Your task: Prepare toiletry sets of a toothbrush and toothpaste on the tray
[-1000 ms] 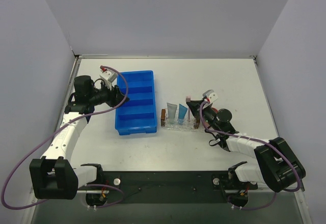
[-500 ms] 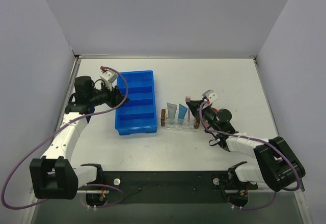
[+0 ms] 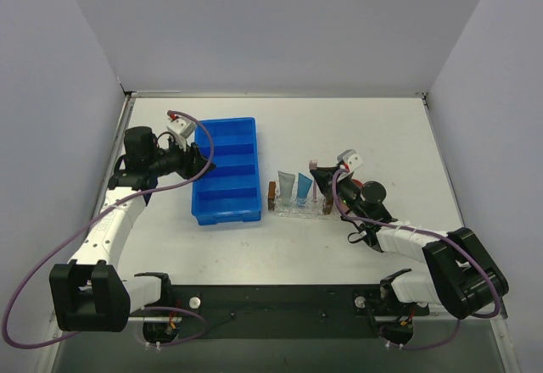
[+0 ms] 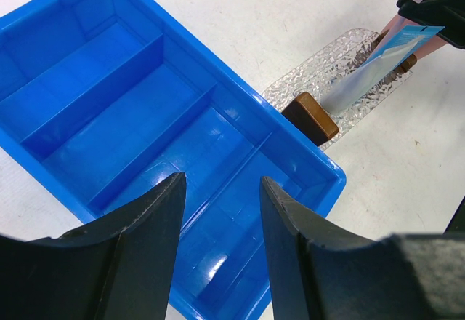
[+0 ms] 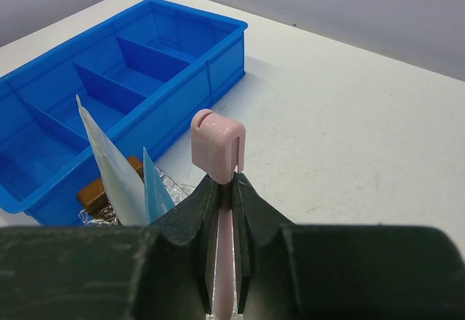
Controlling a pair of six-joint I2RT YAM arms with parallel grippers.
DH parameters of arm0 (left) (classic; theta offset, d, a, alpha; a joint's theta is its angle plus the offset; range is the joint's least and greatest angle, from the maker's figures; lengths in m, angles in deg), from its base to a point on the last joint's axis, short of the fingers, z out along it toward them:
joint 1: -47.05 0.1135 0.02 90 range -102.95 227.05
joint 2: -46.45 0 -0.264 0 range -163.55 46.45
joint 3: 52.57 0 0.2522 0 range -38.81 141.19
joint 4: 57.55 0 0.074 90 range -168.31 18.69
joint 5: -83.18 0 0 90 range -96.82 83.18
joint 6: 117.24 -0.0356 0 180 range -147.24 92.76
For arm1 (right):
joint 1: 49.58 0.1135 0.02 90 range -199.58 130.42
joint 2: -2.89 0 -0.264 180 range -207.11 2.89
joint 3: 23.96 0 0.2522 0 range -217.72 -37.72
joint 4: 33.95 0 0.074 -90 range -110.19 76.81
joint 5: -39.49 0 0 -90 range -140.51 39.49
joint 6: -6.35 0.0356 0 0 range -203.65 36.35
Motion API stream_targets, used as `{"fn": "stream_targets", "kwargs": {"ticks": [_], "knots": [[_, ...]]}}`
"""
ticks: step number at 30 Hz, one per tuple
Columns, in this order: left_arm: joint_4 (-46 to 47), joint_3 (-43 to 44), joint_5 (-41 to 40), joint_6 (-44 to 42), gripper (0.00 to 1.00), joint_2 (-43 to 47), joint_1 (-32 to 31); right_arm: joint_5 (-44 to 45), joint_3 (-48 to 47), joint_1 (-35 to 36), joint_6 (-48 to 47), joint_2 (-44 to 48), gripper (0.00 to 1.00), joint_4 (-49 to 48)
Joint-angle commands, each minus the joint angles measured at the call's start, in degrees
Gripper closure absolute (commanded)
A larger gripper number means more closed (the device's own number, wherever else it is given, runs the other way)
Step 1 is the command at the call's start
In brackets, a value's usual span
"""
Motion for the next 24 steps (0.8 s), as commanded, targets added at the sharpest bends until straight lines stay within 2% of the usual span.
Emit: {"fn": "stream_targets", "kwargs": {"ticks": [1, 7, 14, 24], "knots": [[1.37, 0.59, 1.67, -0.62, 0.45, -0.11, 0.20, -1.76, 0.19, 0.52, -0.08, 0.39, 0.92, -21.60], [1.28, 0.77, 1.85, -0.62, 0.45, -0.20, 0.20, -1.59, 0.19, 0.52, -0.44, 1.00, 0.91, -21.60], [1.11, 1.03, 2.02, -0.79, 0.45, -0.20, 0.20, -0.71, 0.46, 0.61, -1.40, 1.88, 0.95, -21.60], [0.84, 1.03, 2.11, -0.88, 0.45, 0.07, 0.20, -0.53, 0.55, 0.43, -1.49, 2.06, 0.91, -21.60]]}}
